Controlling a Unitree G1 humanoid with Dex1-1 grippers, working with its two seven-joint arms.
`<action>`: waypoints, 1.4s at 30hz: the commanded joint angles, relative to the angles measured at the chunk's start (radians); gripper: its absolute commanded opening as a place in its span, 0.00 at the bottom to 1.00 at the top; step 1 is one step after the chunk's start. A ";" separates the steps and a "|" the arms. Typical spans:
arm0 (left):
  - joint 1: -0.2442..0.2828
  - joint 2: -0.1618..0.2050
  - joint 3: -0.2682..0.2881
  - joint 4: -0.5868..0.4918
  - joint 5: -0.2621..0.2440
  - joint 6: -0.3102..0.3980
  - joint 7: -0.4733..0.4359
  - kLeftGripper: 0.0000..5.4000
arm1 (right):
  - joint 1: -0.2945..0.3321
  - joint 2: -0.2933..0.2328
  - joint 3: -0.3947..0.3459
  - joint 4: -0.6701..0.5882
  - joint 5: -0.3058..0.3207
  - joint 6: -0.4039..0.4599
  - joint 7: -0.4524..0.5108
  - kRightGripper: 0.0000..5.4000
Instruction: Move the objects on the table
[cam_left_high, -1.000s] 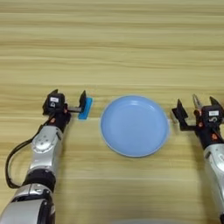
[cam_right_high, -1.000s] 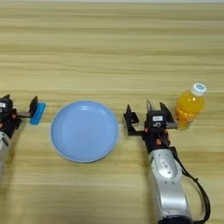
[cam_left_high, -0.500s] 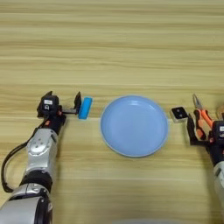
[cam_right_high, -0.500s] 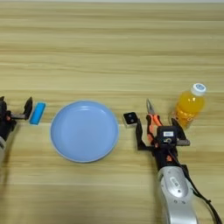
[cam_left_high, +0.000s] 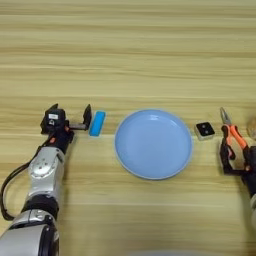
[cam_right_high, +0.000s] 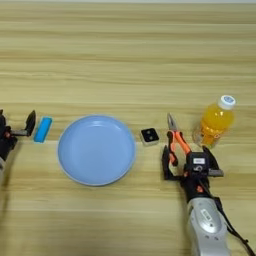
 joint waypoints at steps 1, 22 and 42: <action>-0.007 0.005 0.000 -0.012 -0.003 -0.009 -0.001 1.00 | -0.023 -0.006 -0.016 0.038 0.016 0.013 0.002 1.00; -0.016 0.007 -0.003 0.003 0.004 -0.008 0.002 1.00 | -0.091 0.002 -0.016 0.175 0.051 -0.010 0.031 1.00; -0.018 0.010 -0.002 0.005 0.004 -0.011 0.010 1.00 | -0.105 0.001 0.005 0.205 0.039 -0.027 0.037 0.67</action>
